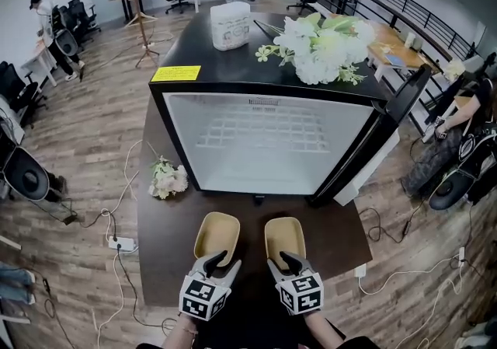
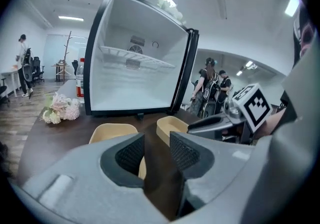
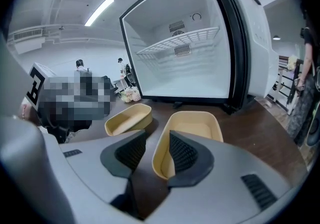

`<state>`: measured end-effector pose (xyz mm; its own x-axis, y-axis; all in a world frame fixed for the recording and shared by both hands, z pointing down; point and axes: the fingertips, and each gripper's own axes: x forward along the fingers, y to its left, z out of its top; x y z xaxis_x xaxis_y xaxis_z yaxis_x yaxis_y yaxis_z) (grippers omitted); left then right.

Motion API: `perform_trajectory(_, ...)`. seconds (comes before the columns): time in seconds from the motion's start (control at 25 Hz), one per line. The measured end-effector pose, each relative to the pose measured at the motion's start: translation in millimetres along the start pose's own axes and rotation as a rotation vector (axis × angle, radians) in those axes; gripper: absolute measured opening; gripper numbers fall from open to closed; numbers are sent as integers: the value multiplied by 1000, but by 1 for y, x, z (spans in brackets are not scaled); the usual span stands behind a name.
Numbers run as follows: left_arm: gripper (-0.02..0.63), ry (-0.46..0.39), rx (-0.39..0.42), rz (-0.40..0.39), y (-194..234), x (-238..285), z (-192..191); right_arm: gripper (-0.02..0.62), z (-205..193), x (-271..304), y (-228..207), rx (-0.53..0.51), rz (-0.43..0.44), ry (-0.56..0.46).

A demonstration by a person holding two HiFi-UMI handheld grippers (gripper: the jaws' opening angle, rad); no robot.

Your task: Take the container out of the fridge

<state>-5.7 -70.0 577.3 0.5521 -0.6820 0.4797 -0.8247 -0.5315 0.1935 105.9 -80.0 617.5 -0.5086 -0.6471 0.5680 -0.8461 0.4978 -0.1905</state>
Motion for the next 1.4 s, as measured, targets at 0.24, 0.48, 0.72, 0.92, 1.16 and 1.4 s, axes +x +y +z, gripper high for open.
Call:
perform_trajectory(0.24,126,-107,-76,-17,0,-8,17,152,5,-1,11,1,18,-19)
perform_trajectory(0.48,64,-131,-56,9,-3,-14,12,129,6,-3,18,-1,33,-37)
perform_trajectory(0.72,26,-123,-95,27,-3,-16,1,49,9,-4,22,-13,22,-51)
perform_trajectory(0.92,14,-139,-107,27,-3,-18,4,9,10,-6,19,-1,7,-56)
perform_trajectory(1.16,9,-139,-95,26,-8,-21,2,8,15,-7,16,17,-8,-81)
perform_trajectory(1.4,9,-130,-66,29,-7,-21,4,8,13,-1,22,-21,1,-50)
